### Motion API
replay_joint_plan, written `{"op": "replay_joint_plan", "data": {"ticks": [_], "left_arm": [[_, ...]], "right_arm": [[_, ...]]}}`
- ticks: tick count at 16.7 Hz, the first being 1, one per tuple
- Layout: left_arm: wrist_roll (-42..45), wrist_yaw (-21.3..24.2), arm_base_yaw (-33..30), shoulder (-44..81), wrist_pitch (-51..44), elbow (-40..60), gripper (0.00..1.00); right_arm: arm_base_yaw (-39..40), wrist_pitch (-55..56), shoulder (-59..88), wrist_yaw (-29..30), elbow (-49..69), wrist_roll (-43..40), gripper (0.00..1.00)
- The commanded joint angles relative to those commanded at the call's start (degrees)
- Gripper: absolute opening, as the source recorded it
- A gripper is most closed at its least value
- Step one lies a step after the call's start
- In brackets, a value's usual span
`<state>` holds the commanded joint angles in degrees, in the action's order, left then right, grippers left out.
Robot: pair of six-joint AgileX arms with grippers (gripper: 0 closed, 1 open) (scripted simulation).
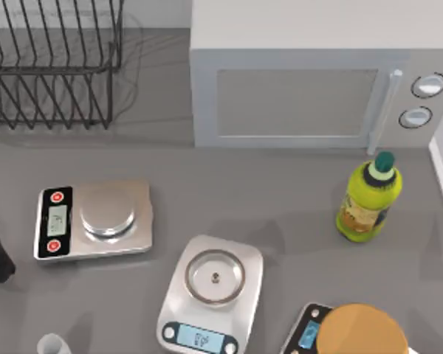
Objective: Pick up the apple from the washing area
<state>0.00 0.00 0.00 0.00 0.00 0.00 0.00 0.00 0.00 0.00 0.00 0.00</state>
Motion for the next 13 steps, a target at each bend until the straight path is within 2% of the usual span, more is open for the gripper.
{"op": "replay_joint_plan", "data": {"ticks": [13], "left_arm": [[0.0,0.0,0.0,0.0,0.0,0.0,1.0]], "right_arm": [[-0.1,-0.4,0.6,0.0,0.5,-0.1,1.0]]}}
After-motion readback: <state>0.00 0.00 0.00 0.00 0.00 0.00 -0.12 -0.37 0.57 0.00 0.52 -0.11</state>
